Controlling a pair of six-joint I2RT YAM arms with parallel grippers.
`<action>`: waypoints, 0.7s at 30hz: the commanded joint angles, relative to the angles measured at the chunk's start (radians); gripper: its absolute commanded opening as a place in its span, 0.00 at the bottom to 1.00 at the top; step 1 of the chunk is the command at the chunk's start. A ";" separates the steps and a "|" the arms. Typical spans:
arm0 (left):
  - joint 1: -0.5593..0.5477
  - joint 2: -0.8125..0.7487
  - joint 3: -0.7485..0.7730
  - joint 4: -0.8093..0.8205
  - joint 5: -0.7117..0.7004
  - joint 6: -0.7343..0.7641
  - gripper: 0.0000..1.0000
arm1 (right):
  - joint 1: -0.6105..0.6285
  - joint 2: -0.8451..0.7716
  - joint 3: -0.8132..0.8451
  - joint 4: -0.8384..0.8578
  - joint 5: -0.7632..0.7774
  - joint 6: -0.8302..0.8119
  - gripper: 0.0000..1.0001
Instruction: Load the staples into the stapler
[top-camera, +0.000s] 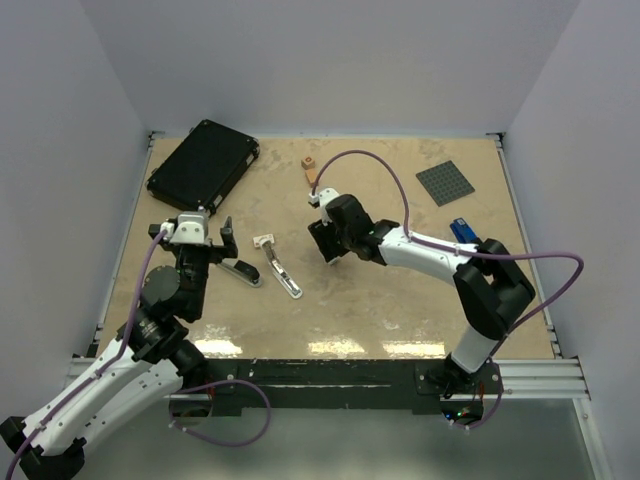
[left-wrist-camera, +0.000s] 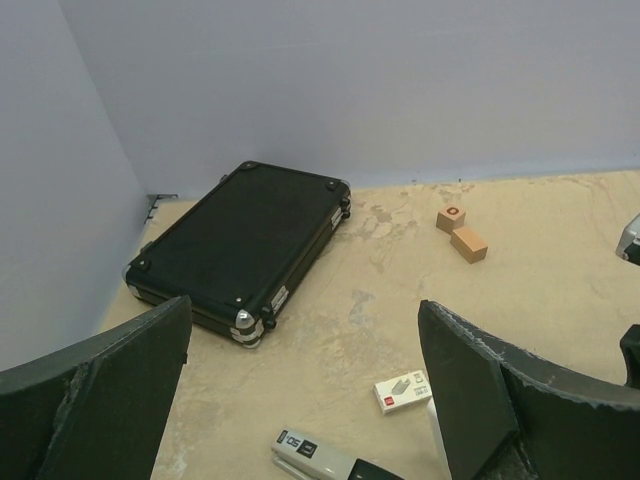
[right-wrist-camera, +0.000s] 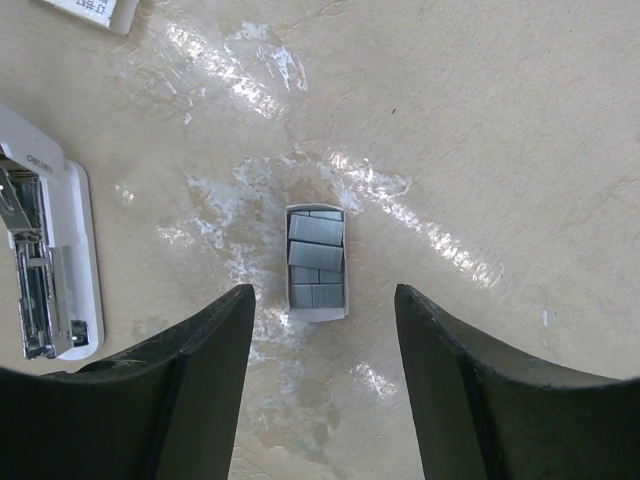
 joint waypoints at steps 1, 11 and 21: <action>0.006 0.002 0.016 0.007 0.012 -0.015 1.00 | -0.021 0.010 -0.009 0.018 -0.014 -0.015 0.62; 0.006 -0.002 0.017 0.006 0.017 -0.016 1.00 | -0.049 0.071 -0.026 0.060 -0.175 0.004 0.69; 0.006 -0.006 0.016 0.006 0.018 -0.018 1.00 | -0.048 0.119 -0.043 0.080 -0.216 0.016 0.75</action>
